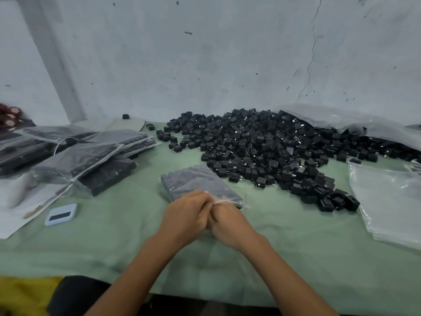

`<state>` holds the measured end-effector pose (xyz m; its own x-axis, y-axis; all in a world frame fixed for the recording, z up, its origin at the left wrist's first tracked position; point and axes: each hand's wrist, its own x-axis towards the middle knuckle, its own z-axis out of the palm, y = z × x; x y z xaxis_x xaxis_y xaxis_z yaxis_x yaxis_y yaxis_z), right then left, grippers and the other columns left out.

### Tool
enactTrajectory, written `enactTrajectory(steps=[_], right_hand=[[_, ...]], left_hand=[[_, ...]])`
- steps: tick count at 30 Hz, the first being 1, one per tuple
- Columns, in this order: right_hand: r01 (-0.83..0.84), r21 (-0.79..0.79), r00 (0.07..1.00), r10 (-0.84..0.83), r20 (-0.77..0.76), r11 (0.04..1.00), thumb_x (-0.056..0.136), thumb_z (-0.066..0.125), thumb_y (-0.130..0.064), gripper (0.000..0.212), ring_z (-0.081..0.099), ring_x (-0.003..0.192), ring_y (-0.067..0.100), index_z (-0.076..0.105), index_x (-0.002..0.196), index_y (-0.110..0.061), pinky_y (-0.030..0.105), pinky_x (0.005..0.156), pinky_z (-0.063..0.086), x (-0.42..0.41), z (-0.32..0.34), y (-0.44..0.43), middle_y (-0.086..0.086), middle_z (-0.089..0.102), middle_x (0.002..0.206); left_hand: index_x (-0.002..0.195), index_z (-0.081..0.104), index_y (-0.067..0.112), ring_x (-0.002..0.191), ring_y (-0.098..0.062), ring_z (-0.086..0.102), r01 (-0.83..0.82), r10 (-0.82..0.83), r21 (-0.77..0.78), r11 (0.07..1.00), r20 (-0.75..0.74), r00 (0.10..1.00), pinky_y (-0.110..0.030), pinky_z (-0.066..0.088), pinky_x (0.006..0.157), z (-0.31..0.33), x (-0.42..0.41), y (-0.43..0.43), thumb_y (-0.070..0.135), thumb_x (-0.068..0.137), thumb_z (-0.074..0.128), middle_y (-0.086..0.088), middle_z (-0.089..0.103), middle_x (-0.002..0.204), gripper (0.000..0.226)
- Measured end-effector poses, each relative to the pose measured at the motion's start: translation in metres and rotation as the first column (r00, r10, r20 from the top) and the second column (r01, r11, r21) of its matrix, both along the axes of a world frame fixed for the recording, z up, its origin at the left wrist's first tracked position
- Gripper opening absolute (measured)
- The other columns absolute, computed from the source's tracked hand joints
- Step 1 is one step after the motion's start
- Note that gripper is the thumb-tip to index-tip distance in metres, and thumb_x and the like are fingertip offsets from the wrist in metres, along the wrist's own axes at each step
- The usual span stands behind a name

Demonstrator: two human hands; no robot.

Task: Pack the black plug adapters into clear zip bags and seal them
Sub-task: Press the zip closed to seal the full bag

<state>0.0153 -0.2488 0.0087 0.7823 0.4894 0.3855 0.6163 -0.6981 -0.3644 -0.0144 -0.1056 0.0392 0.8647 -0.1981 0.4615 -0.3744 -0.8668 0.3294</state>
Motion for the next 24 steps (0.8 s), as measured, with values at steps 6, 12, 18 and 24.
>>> enactTrajectory(steps=[6, 12, 18, 24], right_hand=[[0.026, 0.012, 0.999, -0.026, 0.036, 1.0, 0.094, 0.048, -0.013, 0.026, 0.059, 0.072, 0.035, 0.066, 0.08, 0.0, 0.04, 0.066, 0.038, -0.013, -0.009, 0.001, 0.02, 0.069, 0.082], [0.019, -0.046, 0.997, -0.016, 0.069, 0.999, 0.093, 0.048, -0.014, 0.024, 0.06, 0.075, 0.033, 0.065, 0.079, -0.004, 0.043, 0.072, 0.041, -0.009, -0.006, 0.001, 0.016, 0.07, 0.083], [0.024, -0.037, 0.991, -0.019, 0.135, 0.999, 0.094, 0.051, -0.015, 0.021, 0.06, 0.083, 0.035, 0.067, 0.089, -0.002, 0.04, 0.073, 0.038, -0.015, -0.019, -0.001, 0.017, 0.07, 0.09], [0.082, -0.157, 0.988, -0.059, 0.144, 0.984, 0.095, 0.042, -0.027, 0.032, 0.059, 0.099, 0.027, 0.065, 0.11, -0.012, 0.035, 0.094, 0.034, -0.017, -0.025, 0.007, 0.008, 0.069, 0.105]], left_hand=[[0.099, 0.065, 0.026, 0.1, -0.011, 0.058, -0.008, 0.008, 0.003, 1.0, -0.034, 0.999, -0.033, 0.047, 0.08, -0.009, -0.002, -0.002, 0.03, 0.098, 0.051, 0.011, 0.061, 0.099, 0.015], [0.099, 0.065, 0.025, 0.098, -0.012, 0.059, -0.017, 0.017, 0.001, 1.0, -0.035, 0.999, -0.033, 0.047, 0.079, -0.01, -0.003, -0.003, 0.03, 0.098, 0.05, 0.01, 0.062, 0.1, 0.015], [0.1, 0.064, 0.025, 0.101, -0.013, 0.059, -0.03, 0.03, 0.006, 1.0, -0.031, 0.999, -0.032, 0.046, 0.079, -0.014, -0.007, -0.004, 0.03, 0.099, 0.049, 0.009, 0.061, 0.102, 0.016], [0.099, 0.066, 0.023, 0.099, -0.015, 0.058, 0.008, -0.008, -0.009, 1.0, -0.032, 0.999, -0.034, 0.046, 0.082, -0.02, -0.007, -0.003, 0.027, 0.099, 0.052, 0.008, 0.062, 0.1, 0.015]])
